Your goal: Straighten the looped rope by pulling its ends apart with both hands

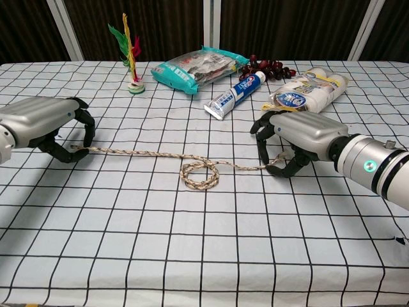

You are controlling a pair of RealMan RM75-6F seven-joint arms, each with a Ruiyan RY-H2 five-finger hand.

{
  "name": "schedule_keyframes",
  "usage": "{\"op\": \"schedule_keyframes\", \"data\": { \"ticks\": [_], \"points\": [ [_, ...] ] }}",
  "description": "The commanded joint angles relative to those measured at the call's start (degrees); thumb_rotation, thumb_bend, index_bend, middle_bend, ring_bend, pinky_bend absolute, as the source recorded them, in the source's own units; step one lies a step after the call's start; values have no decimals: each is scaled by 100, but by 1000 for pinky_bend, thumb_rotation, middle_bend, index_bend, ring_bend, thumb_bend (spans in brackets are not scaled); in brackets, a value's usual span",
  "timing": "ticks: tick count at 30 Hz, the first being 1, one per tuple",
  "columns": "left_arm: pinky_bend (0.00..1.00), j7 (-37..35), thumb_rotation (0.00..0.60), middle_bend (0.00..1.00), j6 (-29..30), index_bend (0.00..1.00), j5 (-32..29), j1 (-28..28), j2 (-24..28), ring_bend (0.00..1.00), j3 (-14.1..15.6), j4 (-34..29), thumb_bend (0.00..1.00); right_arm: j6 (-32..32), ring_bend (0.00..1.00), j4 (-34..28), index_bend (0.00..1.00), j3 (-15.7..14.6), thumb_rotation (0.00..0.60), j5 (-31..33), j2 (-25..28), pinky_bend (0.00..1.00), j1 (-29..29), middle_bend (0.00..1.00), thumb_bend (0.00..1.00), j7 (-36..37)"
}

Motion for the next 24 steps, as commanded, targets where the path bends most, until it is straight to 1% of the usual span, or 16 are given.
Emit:
{"op": "schedule_keyframes", "data": {
  "ticks": [1, 8, 15, 24],
  "points": [
    [176, -8, 600, 332, -5, 643, -2, 1, 8, 83, -2, -6, 419, 12, 0, -3, 596, 2, 600, -11, 5, 0, -4, 169, 317, 15],
    [176, -11, 600, 332, 12, 643, 4, 2, 33, 83, -11, -24, 418, 78, 0, -33, 626, 16, 600, -62, 30, 0, -20, 178, 328, 60],
    [176, -35, 600, 332, 57, 643, -28, 23, 111, 83, -57, -51, 418, 259, 0, -209, 641, 8, 600, -106, 172, 0, -125, 185, 339, 74],
    [176, -208, 600, 332, 247, 643, -76, 159, 386, 83, -156, -76, 418, 747, 0, -637, 649, -125, 600, -247, 591, 0, -488, 189, 343, 127]
  ]
}}
